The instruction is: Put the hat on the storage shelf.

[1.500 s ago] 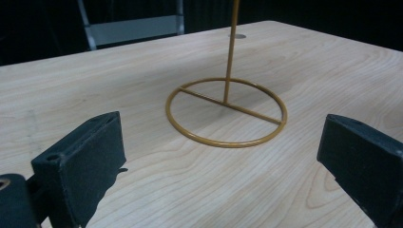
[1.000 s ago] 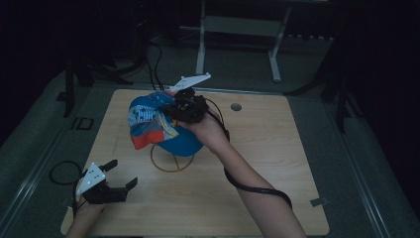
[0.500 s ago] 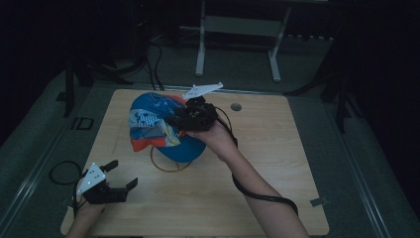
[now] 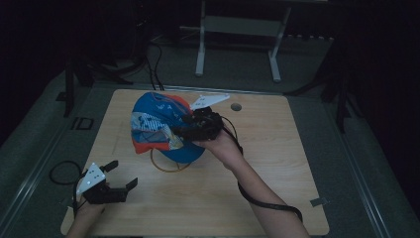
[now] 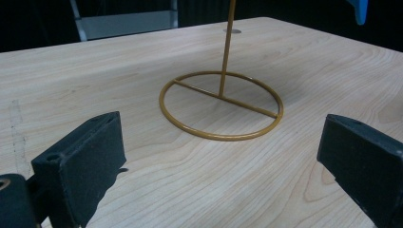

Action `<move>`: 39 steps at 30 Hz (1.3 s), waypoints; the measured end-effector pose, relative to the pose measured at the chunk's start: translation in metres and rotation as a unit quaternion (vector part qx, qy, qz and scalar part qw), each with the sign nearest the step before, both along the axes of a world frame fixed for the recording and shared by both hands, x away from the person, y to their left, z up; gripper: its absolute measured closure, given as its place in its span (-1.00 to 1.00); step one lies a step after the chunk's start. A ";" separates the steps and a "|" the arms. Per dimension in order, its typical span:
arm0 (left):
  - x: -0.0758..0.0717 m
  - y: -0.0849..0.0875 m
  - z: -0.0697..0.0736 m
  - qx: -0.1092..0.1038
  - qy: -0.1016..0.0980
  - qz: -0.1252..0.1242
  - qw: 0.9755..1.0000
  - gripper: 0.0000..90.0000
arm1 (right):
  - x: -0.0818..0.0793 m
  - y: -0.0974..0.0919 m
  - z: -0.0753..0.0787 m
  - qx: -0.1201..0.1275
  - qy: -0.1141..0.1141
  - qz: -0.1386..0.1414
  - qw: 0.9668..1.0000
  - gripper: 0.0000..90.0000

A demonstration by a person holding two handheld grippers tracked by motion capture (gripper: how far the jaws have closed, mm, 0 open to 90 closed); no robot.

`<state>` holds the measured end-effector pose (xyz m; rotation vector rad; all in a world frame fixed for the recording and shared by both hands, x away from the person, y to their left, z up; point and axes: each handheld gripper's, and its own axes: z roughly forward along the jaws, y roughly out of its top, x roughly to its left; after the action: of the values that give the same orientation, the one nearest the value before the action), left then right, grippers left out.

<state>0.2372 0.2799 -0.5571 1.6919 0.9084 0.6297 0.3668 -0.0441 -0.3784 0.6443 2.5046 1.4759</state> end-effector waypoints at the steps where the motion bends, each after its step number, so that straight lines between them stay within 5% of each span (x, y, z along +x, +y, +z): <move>1: 0.000 0.000 0.000 0.000 -0.001 0.000 1.000 -0.95 | -0.001 -0.002 -0.001 0.001 -0.001 -0.001 1.000 -0.02; 22: 0.001 -0.001 -0.002 0.001 0.001 -0.001 1.000 -0.95 | -0.017 -0.039 -0.019 0.025 -0.002 -0.005 1.000 -0.09; 32: 0.002 -0.001 -0.003 0.002 0.001 -0.004 1.000 -0.95 | -0.022 -0.054 -0.030 0.039 -0.002 -0.005 0.999 -0.49; 39: 0.002 -0.003 -0.004 0.004 0.000 -0.004 1.000 -0.95 | -0.029 -0.062 -0.052 0.015 -0.015 0.023 1.000 -0.69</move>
<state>0.2391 0.2772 -0.5612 1.7018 0.8999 0.6292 0.3377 -0.1060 -0.4306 0.5694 2.4959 1.5308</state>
